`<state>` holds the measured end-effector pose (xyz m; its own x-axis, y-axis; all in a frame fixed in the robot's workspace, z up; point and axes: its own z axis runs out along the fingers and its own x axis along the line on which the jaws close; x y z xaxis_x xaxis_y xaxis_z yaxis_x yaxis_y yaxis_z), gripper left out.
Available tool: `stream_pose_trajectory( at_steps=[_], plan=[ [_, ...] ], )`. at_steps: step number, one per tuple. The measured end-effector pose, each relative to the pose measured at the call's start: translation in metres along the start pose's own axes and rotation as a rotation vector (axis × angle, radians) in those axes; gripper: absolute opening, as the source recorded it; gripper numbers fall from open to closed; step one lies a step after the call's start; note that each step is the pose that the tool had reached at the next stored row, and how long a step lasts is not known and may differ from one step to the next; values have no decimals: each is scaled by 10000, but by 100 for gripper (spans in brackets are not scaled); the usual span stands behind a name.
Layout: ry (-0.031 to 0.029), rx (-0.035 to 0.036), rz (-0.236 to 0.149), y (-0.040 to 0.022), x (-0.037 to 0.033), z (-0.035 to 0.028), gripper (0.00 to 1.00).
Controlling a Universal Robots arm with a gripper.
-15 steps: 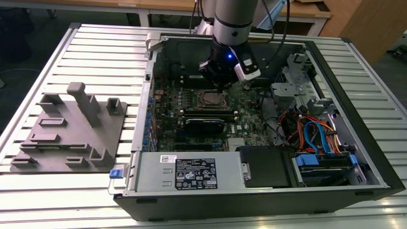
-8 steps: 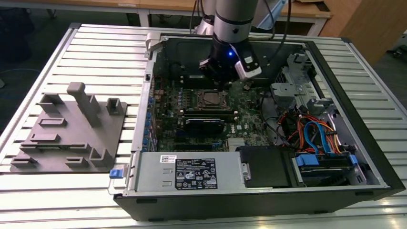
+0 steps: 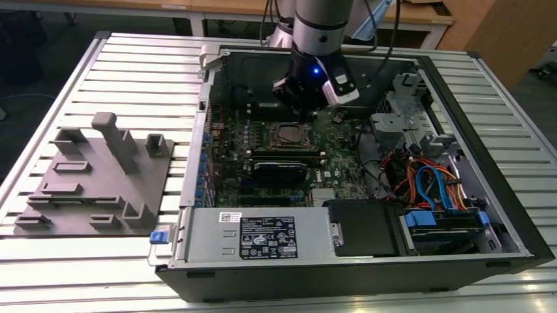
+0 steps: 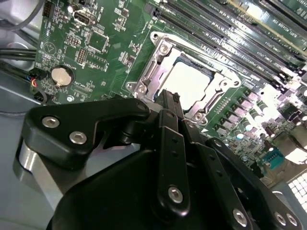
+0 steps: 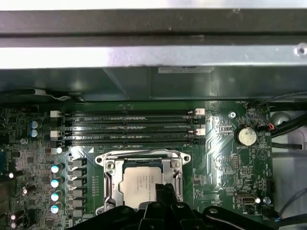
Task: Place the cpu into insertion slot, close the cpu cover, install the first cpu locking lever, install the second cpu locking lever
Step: 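Install the second cpu locking lever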
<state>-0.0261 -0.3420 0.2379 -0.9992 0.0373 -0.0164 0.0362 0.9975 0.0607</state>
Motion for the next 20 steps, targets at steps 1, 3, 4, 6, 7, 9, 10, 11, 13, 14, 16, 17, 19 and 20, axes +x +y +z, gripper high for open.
stream_pose_trajectory(
  at_steps=[1,3,4,6,7,9,10,11,13,14,16,17,19,20],
  plan=[
    [0,0,0,-12,0,1,11],
    [0,2,0,-39,-1,0,11],
    [0,2,0,-56,-1,0,11],
    [-1,1,0,-96,-2,-1,11],
    [0,2,0,-116,-3,-2,11],
    [0,3,0,-155,-4,-4,11],
    [0,2,0,-168,-5,-5,11],
    [-1,1,1,-170,-4,-4,11],
    [0,2,0,-170,-5,-5,11],
    [0,3,0,-171,-4,-5,11],
    [0,3,0,-171,-4,-5,11],
    [0,3,0,-171,-4,-5,11],
    [0,3,0,-171,-4,-5,11],
    [0,3,0,-171,-4,-5,11]
  ],
)
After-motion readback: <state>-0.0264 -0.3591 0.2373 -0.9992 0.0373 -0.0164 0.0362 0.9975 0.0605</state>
